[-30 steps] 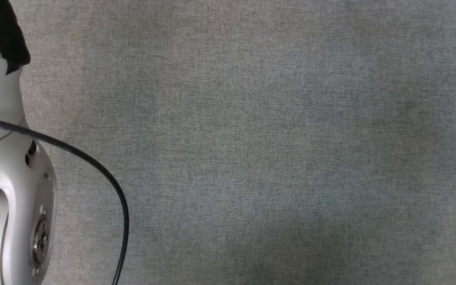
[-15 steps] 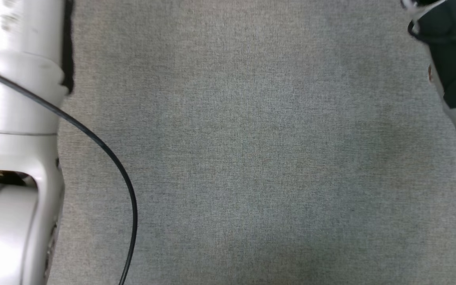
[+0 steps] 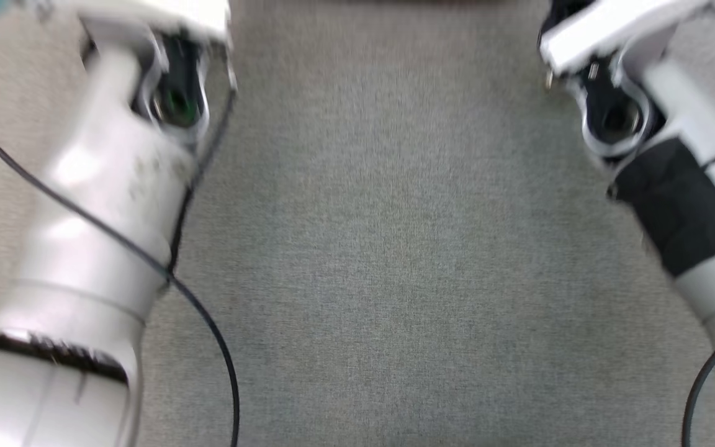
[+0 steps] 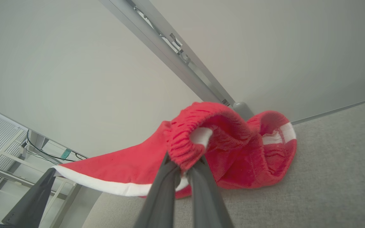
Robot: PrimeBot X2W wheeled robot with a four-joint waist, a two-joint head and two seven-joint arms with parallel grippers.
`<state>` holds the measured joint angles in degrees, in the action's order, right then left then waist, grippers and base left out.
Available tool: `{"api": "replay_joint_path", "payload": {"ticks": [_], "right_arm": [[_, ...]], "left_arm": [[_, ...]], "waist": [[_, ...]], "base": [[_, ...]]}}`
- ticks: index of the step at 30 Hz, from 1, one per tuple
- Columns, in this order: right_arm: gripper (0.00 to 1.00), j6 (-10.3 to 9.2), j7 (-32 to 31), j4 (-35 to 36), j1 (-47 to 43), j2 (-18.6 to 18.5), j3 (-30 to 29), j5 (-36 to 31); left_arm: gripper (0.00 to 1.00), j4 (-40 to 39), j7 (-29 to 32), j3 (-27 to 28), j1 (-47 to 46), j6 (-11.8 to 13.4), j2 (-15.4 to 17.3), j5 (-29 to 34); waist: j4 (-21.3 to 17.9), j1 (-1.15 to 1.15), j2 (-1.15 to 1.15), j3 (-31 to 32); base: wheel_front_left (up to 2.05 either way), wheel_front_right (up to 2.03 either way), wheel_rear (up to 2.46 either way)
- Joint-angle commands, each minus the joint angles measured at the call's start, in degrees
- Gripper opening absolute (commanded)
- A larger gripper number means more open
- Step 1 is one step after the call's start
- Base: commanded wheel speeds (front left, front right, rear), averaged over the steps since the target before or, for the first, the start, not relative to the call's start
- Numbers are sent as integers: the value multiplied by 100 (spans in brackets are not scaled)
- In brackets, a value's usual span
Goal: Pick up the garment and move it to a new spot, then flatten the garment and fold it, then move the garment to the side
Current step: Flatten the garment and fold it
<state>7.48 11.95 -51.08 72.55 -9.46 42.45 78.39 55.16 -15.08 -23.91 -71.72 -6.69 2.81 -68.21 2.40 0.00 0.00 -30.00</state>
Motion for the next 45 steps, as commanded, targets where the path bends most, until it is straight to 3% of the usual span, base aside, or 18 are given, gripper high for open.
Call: {"api": "replay_joint_path", "payload": {"ticks": [1,8,14,21,32,45], "right_arm": [[0,3,-55,-58,-321,-56,79,158],[0,3,-370,-207,-1473,-91,358,647],[0,2,-620,-311,-2618,-128,380,1089],[0,2,-787,-351,-3283,-152,382,1270],[0,2,-1133,-141,-4148,-126,584,1254],[0,1,-1743,22,-5098,-240,917,1283]], "left_arm": [[0,106,-4,-142,325,-31,28,-109],[0,409,-4,-677,1537,-25,25,-513],[0,564,-5,-924,2731,9,35,-1240],[0,569,-6,-1077,3409,6,43,-1530],[0,486,-5,-1134,4259,-34,38,-1490],[0,367,-6,-818,5138,-50,41,-1293]], "waist": [[46,0,0,482],[103,0,0,1367],[156,0,0,2168],[188,0,0,2546],[227,0,0,2992],[481,0,0,3544]], "base": [[0,0,0],[0,0,0],[0,0,0],[0,0,0],[0,0,0],[0,0,0]]}}
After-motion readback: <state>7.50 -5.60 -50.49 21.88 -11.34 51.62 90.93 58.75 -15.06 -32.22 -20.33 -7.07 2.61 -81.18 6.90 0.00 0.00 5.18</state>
